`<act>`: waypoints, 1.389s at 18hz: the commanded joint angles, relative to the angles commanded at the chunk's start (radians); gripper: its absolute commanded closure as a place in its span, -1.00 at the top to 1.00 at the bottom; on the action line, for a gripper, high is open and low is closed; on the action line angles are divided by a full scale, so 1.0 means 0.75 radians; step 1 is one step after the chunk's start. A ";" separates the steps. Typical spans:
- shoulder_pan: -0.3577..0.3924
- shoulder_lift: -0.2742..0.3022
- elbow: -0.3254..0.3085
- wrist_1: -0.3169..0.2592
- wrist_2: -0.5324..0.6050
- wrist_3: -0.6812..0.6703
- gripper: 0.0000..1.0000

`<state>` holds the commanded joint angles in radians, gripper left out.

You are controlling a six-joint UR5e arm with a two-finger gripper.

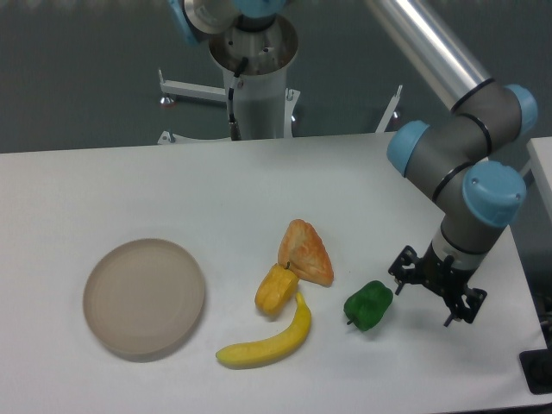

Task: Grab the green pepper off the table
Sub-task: 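Raise the open gripper and move it above the green bell pepper, then lower the open gripper around the green bell pepper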

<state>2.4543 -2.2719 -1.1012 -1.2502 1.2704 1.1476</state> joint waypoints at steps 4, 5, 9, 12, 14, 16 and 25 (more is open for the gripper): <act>0.004 0.008 -0.043 0.006 -0.019 -0.066 1.00; 0.002 0.008 -0.047 0.010 -0.023 -0.090 1.00; 0.000 0.008 -0.090 0.029 -0.033 -0.111 1.00; -0.002 0.010 -0.105 0.037 -0.031 -0.109 1.00; -0.004 0.010 -0.115 0.039 -0.029 -0.103 1.00; -0.004 0.020 -0.137 0.043 -0.029 -0.100 1.00; -0.020 0.016 -0.176 0.115 -0.025 -0.090 1.00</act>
<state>2.4390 -2.2595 -1.2333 -1.1643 1.2517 1.0799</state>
